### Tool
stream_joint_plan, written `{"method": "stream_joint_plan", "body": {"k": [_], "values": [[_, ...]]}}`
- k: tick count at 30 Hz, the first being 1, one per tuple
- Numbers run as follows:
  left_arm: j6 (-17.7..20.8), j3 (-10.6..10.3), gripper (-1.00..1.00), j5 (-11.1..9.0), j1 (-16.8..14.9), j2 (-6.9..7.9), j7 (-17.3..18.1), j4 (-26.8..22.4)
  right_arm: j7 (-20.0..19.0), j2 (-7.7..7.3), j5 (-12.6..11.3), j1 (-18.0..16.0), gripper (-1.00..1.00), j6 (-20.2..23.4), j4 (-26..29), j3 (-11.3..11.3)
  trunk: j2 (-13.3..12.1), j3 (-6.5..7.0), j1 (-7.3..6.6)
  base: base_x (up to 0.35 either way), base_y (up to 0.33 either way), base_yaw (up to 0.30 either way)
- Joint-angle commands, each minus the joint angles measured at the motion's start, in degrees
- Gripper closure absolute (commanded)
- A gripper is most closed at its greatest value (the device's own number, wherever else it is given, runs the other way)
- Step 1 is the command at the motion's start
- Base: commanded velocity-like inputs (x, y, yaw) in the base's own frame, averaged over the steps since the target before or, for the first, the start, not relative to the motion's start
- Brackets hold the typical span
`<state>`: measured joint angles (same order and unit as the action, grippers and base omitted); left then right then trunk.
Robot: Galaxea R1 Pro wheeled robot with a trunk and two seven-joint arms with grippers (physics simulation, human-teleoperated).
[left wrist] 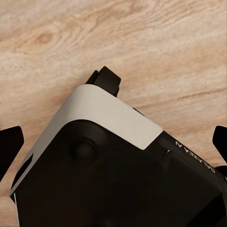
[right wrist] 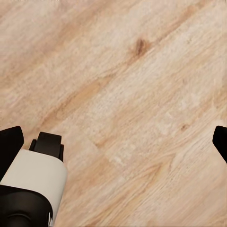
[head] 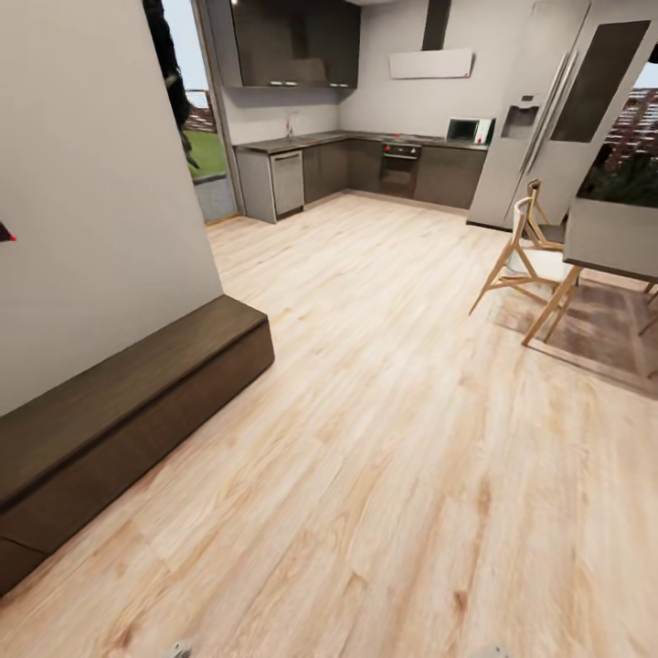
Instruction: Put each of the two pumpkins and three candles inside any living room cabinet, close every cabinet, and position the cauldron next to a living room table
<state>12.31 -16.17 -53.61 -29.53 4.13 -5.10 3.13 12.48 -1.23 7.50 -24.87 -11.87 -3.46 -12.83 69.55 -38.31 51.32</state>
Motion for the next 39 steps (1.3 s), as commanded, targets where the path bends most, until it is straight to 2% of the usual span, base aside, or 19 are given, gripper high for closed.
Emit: {"method": "stream_joint_plan", "body": {"k": [1, 13, 24, 31, 33, 36, 39], "values": [[0.0, 0.0, -1.0, 0.0, -0.01, 0.0, 0.0, 0.01, 0.0, 0.0, -0.01, 0.0, -1.0, 0.0, -0.02, -0.01, 0.0, -0.07, 0.0, 0.0, 0.0, 0.208], [0.0, 0.0, -1.0, 0.0, 0.0, 0.08, 0.0, 0.03, 0.0, 0.0, -0.02, 0.0, -1.0, 0.0, -0.04, -0.01, 0.0, -0.83, 0.0, 0.007, 0.0, 0.202], [-0.08, 0.0, -1.0, 0.0, 0.52, 0.09, 0.0, 0.03, 0.0, 0.0, -0.01, 0.0, -1.0, 0.0, -0.02, -0.01, 0.0, -1.5, 0.0, 0.13, 0.0, 0.191], [-0.09, 0.0, -1.0, 0.0, 0.53, 0.0, -0.07, -0.05, 0.0, -0.01, -0.03, 0.0, -1.0, -0.04, 0.13, -0.01, 0.0, -1.54, 0.0, 0.112, 0.0, 0.037], [-0.09, 0.0, -1.0, -0.04, 0.51, 0.0, -0.08, -0.05, -0.03, -0.05, -0.03, 0.02, -1.0, -0.75, 0.07, -0.01, 0.0, -1.41, 0.0, 0.012, 0.0, 0.001], [-0.09, 0.0, -1.0, -0.13, 0.53, 0.0, -0.09, -0.05, 0.0, -0.06, 0.03, 0.79, -1.0, -4.53, -0.02, -0.01, 0.0, -1.15, 0.0, 0.003, 0.0, 0.0], [-0.09, 0.0, -1.0, -0.16, 0.53, 0.0, -0.09, -0.05, 0.0, -0.05, 0.12, 1.11, -1.0, -5.21, 0.02, -0.01, 0.0, -0.88, 0.0, 0.0, 0.0, 0.0]]}}
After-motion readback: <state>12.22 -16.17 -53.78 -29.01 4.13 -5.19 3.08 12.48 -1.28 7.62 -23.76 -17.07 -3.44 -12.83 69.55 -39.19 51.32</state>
